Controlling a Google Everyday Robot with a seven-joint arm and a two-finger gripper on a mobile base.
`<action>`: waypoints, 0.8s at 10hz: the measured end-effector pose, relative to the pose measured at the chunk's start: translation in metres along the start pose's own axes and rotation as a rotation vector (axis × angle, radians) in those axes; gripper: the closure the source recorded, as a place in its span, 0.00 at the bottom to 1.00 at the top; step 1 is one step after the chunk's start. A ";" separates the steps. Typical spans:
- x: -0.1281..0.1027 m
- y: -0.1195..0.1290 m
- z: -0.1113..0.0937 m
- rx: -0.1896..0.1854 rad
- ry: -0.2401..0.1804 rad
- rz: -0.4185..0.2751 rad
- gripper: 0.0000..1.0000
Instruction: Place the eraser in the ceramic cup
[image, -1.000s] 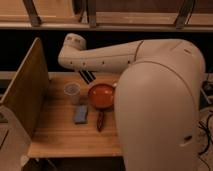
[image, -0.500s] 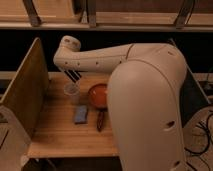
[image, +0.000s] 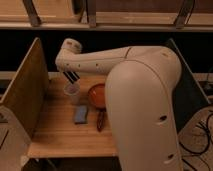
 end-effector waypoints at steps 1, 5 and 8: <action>0.000 0.010 0.011 -0.026 -0.008 0.008 1.00; 0.008 0.017 0.026 -0.063 -0.023 0.035 1.00; 0.022 0.023 0.032 -0.096 -0.034 0.073 1.00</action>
